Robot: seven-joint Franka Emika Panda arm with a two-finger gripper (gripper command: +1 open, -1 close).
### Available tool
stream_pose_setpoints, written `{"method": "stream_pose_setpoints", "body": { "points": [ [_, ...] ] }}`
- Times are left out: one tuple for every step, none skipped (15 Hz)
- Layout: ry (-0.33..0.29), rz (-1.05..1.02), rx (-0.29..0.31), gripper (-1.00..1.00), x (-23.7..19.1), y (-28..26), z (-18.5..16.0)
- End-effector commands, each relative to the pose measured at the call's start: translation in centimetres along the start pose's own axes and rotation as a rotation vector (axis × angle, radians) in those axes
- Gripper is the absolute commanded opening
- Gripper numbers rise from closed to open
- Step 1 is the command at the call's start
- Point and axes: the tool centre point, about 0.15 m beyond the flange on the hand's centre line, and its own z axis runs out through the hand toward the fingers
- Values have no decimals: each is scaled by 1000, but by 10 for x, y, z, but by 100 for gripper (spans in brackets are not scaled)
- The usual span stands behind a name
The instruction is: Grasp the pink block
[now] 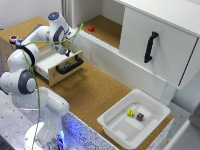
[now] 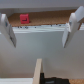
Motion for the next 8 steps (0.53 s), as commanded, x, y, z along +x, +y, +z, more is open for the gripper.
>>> {"method": "stream_pose_setpoints", "body": {
  "points": [
    [25, -15, 15, 100, 11, -1, 5],
    [42, -35, 33, 100, 23, -1, 11],
    [77, -65, 63, 100, 46, -3, 21],
    [94, -81, 94, 100, 66, -3, 30],
    [111, -108, 130, 100, 85, -6, 39],
    [127, -126, 171, 100, 105, -10, 50],
    [132, -149, 208, 100, 120, -15, 60],
    [130, -170, 248, 100, 131, -23, 70]
  ]
}}
